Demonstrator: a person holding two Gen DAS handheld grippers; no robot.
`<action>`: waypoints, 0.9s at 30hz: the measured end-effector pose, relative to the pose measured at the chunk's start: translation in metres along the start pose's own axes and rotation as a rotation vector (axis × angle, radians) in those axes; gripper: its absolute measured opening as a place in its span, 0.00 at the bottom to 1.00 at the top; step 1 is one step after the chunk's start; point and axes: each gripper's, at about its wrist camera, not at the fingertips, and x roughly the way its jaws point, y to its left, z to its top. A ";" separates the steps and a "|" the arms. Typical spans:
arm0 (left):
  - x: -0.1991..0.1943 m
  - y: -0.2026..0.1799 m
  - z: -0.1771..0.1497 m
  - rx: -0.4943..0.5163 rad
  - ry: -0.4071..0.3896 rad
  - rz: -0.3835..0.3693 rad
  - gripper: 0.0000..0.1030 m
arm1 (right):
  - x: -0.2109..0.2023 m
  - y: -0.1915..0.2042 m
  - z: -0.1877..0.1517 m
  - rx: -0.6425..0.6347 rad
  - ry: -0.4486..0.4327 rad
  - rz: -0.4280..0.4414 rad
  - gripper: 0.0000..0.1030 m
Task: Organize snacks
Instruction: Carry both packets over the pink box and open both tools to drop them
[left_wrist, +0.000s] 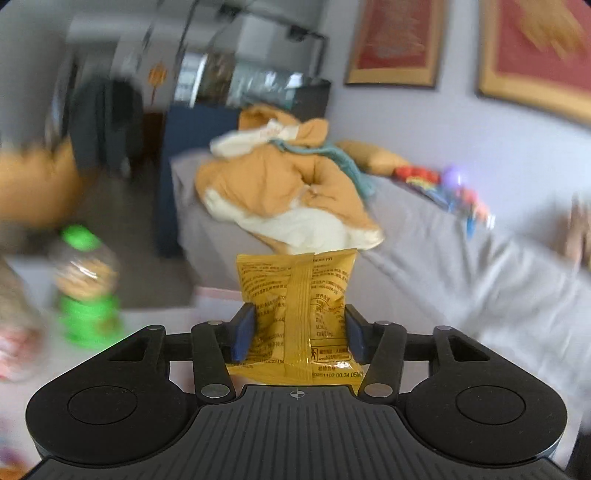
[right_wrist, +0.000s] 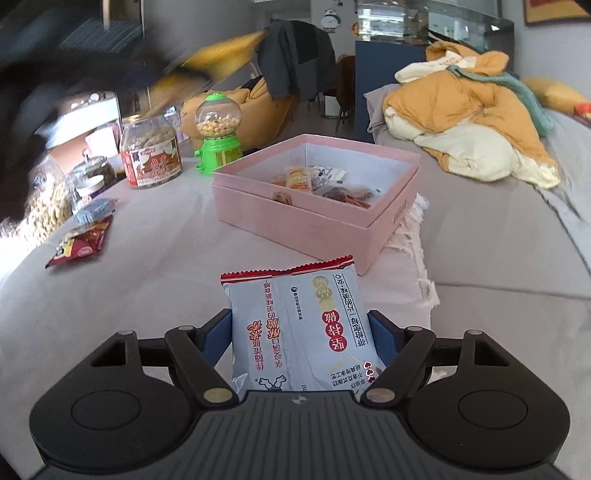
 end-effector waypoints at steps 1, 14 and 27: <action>0.024 0.005 0.003 -0.049 0.046 -0.014 0.56 | 0.000 -0.001 -0.002 0.011 0.002 0.004 0.75; -0.041 0.057 -0.060 -0.181 0.039 -0.034 0.52 | -0.012 -0.030 0.019 0.072 -0.041 -0.019 0.75; -0.143 0.163 -0.105 -0.365 -0.040 0.279 0.52 | 0.054 -0.043 0.175 0.165 -0.051 -0.094 0.80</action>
